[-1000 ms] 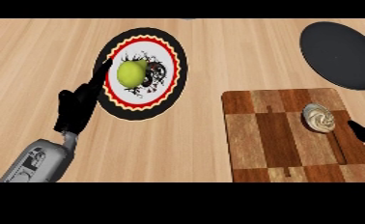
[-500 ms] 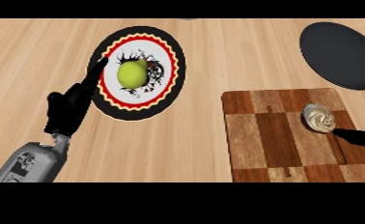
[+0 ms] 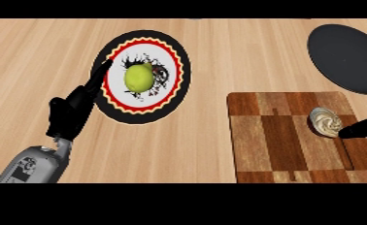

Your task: Pick the cupcake from the cutting board and place it in the pan

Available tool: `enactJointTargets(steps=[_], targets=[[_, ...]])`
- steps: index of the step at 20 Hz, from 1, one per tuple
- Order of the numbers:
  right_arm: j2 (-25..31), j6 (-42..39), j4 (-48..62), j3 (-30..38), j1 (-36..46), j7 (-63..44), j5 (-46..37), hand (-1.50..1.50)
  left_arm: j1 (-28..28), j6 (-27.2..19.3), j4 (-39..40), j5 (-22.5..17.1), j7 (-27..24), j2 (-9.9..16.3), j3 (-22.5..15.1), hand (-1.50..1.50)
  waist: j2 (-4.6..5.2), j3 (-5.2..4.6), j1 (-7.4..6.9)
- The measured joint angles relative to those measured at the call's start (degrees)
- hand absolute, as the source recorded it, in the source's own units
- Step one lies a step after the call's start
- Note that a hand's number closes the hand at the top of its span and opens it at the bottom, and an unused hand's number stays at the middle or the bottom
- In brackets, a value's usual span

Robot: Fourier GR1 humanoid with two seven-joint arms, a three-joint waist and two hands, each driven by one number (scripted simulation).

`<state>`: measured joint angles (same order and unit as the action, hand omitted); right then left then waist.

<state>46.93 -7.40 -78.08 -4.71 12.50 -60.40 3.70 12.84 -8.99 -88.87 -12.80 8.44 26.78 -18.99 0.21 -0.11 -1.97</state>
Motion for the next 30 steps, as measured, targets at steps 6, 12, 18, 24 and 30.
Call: enactJointTargets(steps=[6,12,18,24,30], targets=[[-1.8,-4.9,6.8,-3.4,8.7,-3.0,6.5,-1.5,0.7,0.4,1.0,0.6,0.2,-1.2,0.1,0.0,0.13,0.03,-0.03],[-2.7,-6.2,10.5,-7.5,12.8,-4.6,7.2,-1.5,-0.8,0.9,-0.5,0.7,0.9,-0.9,1.5,0.0,-0.07,0.05,0.6],[-2.9,-6.9,12.9,-11.0,15.1,-5.4,7.4,-1.5,-2.6,0.9,-0.5,2.0,-0.2,-1.6,1.8,0.0,-0.18,0.03,1.07],[-3.6,-7.1,14.4,-13.2,16.2,-5.5,7.4,-1.5,-2.6,2.2,-1.0,1.9,0.6,-1.5,3.4,0.0,-0.21,0.05,1.39],[-5.1,-5.8,14.9,-14.7,14.5,-4.2,5.3,-1.5,-2.5,2.8,-0.7,3.2,0.6,-2.5,4.2,0.0,-0.28,0.03,1.7]])
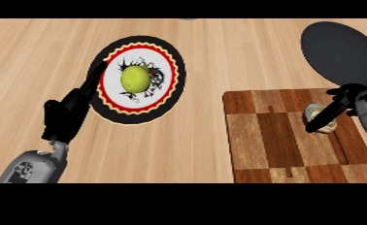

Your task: Pick the cupcake from the cutting board and place it in the pan

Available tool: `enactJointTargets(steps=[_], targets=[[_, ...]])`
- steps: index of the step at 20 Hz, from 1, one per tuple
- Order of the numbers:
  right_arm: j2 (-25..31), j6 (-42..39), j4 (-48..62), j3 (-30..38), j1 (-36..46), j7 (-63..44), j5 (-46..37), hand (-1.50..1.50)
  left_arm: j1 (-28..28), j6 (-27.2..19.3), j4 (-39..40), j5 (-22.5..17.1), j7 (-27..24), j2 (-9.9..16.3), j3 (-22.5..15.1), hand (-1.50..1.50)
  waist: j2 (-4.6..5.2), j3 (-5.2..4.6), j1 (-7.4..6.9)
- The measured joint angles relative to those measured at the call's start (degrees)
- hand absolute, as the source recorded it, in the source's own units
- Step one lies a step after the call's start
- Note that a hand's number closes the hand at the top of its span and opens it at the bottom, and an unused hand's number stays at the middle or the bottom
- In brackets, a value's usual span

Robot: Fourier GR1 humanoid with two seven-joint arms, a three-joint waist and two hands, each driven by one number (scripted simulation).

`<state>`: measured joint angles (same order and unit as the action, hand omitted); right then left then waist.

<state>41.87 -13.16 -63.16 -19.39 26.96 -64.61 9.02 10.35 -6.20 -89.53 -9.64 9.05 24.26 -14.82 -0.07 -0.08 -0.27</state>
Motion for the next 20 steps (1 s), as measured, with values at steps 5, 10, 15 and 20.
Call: enactJointTargets(steps=[5,10,15,20], targets=[[-1.7,0.6,0.9,-0.7,-0.5,1.0,-1.6,1.5,0.0,1.0,-0.2,0.3,0.7,-0.5,1.2,0.0,-0.27,-0.45,0.08],[-1.9,-0.9,2.0,-1.0,0.1,2.9,-2.0,1.5,0.1,1.4,0.1,1.2,0.7,-1.5,1.7,0.0,-0.43,-0.84,0.26],[-1.7,-2.1,3.0,-0.3,0.0,4.9,-2.2,1.5,-1.5,1.7,-0.4,2.3,-0.3,-2.0,2.0,0.0,-0.55,-1.0,0.14],[-1.7,-1.8,0.8,-0.5,0.1,4.0,-4.3,1.5,-0.8,3.0,0.2,2.5,0.0,-2.2,3.4,0.0,-0.42,-0.76,0.38]])
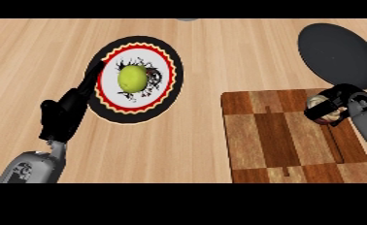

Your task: Pick the cupcake from the cutting board and place it in the pan

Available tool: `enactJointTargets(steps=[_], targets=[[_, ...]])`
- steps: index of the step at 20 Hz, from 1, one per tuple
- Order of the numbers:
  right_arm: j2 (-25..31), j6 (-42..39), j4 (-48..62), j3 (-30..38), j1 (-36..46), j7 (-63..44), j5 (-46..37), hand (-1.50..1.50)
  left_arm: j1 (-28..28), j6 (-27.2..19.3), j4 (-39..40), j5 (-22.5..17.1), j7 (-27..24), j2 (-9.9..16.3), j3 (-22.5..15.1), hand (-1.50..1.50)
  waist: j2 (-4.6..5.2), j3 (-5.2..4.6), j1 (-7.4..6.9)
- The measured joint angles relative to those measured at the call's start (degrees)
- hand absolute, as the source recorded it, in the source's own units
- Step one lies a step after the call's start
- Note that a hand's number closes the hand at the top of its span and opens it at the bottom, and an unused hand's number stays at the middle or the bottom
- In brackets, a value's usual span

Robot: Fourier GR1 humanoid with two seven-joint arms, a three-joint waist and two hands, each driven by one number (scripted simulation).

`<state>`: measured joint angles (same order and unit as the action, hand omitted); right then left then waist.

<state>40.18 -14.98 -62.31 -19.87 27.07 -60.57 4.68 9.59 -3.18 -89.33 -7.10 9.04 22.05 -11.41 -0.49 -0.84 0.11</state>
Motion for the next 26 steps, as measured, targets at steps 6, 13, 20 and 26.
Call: enactJointTargets(steps=[6,13,20,26], targets=[[-1.4,3.8,-8.9,-1.8,1.4,0.4,-6.7,1.5,-0.1,0.3,0.8,1.2,-0.2,-1.3,0.4,0.0,0.18,0.57,-0.01],[-5.1,14.1,-21.5,-10.0,9.4,4.3,-25.5,1.5,-0.7,1.1,1.1,0.9,-0.5,-1.6,0.2,0.0,-0.12,0.68,-0.61],[-5.8,21.0,-31.4,-12.0,11.4,1.9,-42.4,1.5,-1.4,0.1,0.1,2.2,0.1,-2.4,0.1,0.0,0.02,0.77,0.09],[-8.1,26.3,-31.4,-7.1,7.6,3.0,-49.7,1.5,-1.4,0.5,-1.5,2.9,1.3,-2.8,0.7,0.0,0.34,0.83,-0.04]])
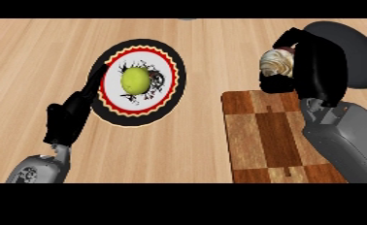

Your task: Pick the cupcake from the cutting board and place it in the pan

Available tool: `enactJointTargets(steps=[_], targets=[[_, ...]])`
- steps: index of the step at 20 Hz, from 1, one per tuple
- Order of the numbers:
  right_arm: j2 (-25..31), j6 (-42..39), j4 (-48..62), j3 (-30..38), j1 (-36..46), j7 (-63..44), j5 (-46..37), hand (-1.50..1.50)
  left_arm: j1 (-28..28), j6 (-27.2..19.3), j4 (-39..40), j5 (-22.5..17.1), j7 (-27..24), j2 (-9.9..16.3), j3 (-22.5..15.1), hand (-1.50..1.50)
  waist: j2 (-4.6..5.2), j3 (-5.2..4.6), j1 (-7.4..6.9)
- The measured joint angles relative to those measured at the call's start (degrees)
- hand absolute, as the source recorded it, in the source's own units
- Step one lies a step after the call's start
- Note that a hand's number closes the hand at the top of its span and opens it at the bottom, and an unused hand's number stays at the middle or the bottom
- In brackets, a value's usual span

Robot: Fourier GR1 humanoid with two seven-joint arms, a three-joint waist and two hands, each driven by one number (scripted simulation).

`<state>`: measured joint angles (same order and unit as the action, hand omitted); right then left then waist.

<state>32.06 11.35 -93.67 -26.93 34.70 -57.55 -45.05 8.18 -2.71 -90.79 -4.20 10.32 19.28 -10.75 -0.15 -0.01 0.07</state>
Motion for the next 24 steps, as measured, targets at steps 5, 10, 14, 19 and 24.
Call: enactJointTargets(steps=[5,10,14,19,24], targets=[[-0.5,6.7,3.8,8.3,-2.7,5.6,2.2,1.5,0.8,0.9,0.3,-0.1,0.4,-0.3,0.8,0.0,0.19,0.05,-0.1],[-0.9,12.3,14.0,15.2,-3.6,17.2,5.6,1.5,0.7,1.9,0.4,0.3,-0.4,-0.4,1.9,0.0,0.32,0.06,-0.48],[-0.5,15.7,25.2,19.7,-2.3,25.6,6.5,1.5,0.0,2.5,-0.4,0.8,-0.3,-0.9,1.9,0.0,0.4,0.05,-0.83],[0.5,19.9,40.4,25.5,2.0,36.6,8.0,1.5,0.3,2.9,-1.0,1.3,0.5,-1.6,2.2,0.0,0.56,0.09,-1.28],[2.4,22.4,55.1,31.2,6.0,49.3,10.9,1.5,0.5,3.4,-1.6,1.8,1.0,-2.2,2.2,0.0,0.8,0.13,-1.81]])
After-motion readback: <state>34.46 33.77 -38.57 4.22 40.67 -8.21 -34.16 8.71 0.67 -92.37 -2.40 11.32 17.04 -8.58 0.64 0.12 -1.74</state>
